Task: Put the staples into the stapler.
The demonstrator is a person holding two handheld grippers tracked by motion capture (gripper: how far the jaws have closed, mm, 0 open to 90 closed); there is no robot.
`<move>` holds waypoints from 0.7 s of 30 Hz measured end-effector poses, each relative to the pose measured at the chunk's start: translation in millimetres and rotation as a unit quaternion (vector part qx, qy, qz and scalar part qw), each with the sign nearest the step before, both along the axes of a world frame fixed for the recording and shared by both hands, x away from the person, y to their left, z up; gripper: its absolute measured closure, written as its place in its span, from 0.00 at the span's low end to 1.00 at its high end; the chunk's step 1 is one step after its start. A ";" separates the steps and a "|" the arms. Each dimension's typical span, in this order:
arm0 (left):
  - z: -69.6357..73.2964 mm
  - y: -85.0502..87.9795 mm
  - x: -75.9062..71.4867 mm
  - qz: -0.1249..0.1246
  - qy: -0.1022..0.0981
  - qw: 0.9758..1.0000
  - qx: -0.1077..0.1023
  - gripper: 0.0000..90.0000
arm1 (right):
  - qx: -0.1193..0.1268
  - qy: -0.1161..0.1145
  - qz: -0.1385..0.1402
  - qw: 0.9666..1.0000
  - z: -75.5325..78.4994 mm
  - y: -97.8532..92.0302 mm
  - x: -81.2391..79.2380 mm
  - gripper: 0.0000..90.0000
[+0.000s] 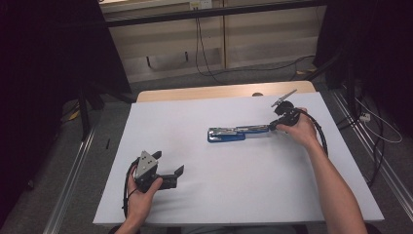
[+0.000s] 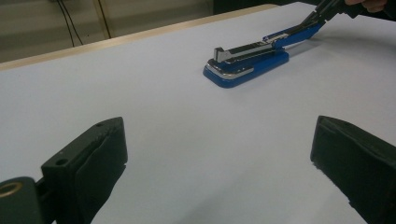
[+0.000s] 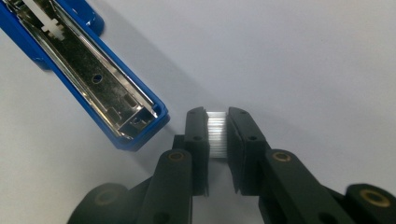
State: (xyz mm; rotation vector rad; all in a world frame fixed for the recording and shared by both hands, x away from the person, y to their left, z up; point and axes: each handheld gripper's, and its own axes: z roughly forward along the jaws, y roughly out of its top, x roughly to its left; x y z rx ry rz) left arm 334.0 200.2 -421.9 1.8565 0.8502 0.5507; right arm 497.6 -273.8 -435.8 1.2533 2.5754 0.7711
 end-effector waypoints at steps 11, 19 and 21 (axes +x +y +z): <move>0.0 0.0 0.1 -0.001 0.000 1.000 -0.001 0.04 | 0.015 -0.007 -0.014 1.000 3.8 -7.7 -2.6 0.88; 0.5 0.0 -0.3 -0.002 -0.001 1.000 -0.003 0.05 | 0.024 -0.016 -0.018 0.999 5.8 -11.4 -6.7 0.88; 0.6 -0.4 -0.3 -0.006 0.000 1.000 -0.003 0.05 | 0.025 -0.018 -0.017 0.999 6.0 -12.4 -7.7 0.88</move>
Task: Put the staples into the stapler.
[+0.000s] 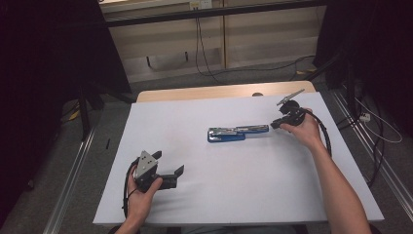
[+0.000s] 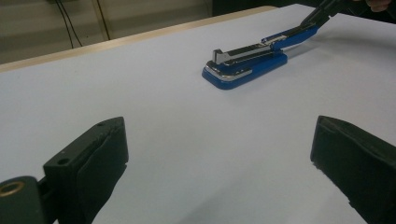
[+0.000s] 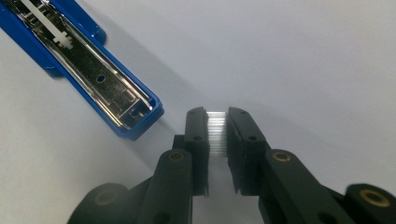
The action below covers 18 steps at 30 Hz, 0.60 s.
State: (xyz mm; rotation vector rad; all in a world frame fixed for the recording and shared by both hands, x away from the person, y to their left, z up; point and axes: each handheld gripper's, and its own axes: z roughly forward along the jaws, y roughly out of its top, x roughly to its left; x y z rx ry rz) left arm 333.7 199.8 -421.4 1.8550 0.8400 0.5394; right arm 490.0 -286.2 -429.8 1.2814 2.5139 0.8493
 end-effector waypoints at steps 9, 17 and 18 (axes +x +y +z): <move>0.2 -0.4 -0.1 -0.001 0.000 1.000 0.002 0.05 | 0.001 -0.022 -0.002 1.000 5.9 2.8 -3.1 0.88; 0.2 -0.8 0.4 -0.003 0.001 1.000 0.004 0.05 | 0.003 -0.043 0.001 0.999 15.0 7.1 -8.0 0.88; 0.2 -0.7 0.2 -0.002 0.001 1.000 0.004 0.05 | 0.004 -0.043 0.001 0.999 15.4 6.8 -8.0 0.88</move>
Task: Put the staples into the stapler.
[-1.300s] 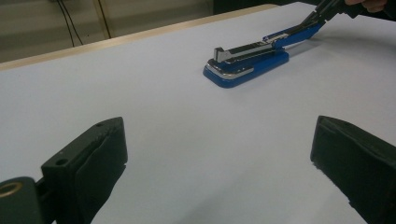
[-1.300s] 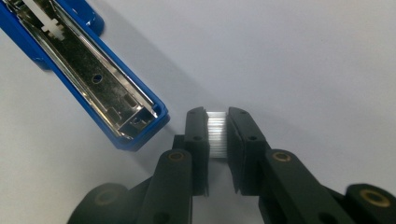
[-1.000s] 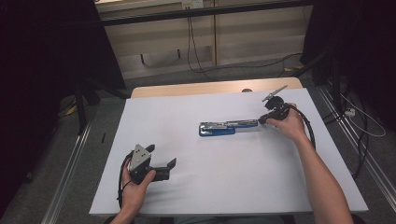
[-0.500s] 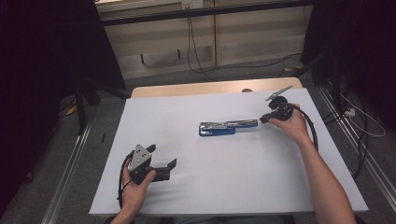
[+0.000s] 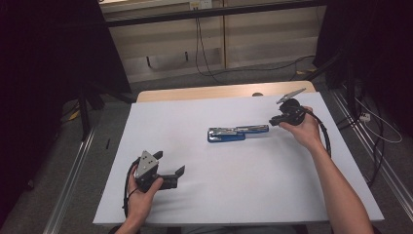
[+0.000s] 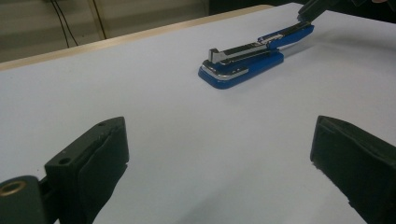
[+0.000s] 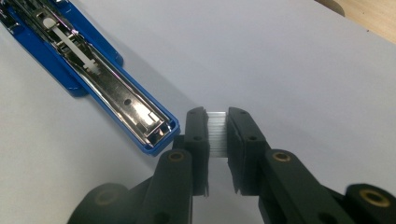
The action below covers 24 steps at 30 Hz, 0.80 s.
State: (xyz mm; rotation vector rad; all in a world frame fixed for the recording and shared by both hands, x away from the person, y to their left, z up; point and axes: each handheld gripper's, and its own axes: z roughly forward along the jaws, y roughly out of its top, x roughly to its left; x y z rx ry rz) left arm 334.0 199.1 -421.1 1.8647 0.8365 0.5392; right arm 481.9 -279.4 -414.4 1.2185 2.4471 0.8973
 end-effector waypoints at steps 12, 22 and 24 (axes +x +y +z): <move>-0.5 -1.1 0.3 -0.005 0.002 1.000 0.000 0.05 | 0.016 -0.031 -0.012 0.999 12.5 -4.3 -6.5 0.88; -0.8 -1.5 0.4 -0.006 0.002 1.000 0.000 0.05 | 0.030 -0.047 -0.008 0.998 19.8 2.0 -10.8 0.88; -0.8 -1.6 0.4 -0.005 0.002 1.000 0.000 0.05 | 0.032 -0.050 -0.003 0.998 21.2 4.8 -11.4 0.88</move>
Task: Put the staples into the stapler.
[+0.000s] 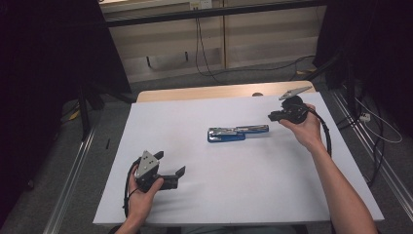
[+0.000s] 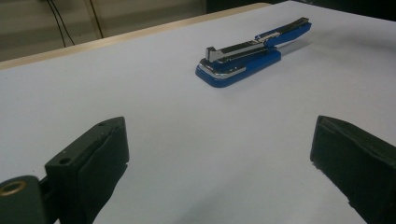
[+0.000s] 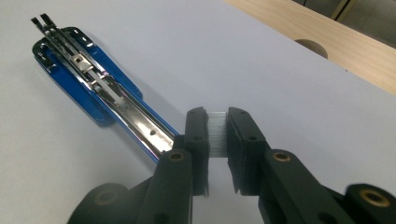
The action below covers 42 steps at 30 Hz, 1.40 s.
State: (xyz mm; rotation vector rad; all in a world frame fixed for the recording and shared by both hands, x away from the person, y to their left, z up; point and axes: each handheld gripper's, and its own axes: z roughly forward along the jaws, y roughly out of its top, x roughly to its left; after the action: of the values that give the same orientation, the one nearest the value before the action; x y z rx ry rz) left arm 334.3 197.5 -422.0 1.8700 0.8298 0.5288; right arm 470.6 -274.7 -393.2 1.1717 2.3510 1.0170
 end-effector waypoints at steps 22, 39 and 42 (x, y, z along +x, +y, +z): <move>-0.4 1.3 0.8 0.003 0.003 1.000 -0.001 0.05 | 0.036 -0.020 0.063 0.997 9.6 22.6 -6.1 0.88; 0.0 1.0 0.3 0.002 0.002 1.000 -0.001 0.05 | 0.054 -0.010 0.096 0.994 13.1 39.7 -1.8 0.88; 0.1 1.3 0.1 0.003 0.002 1.000 -0.003 0.05 | 0.052 -0.008 0.101 0.993 12.1 45.1 -0.1 0.88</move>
State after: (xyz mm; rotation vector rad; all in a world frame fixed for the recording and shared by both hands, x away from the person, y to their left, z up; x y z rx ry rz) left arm 334.5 198.8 -421.9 1.8645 0.8384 0.5256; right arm 470.5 -229.5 -381.1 0.9701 2.4687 1.2249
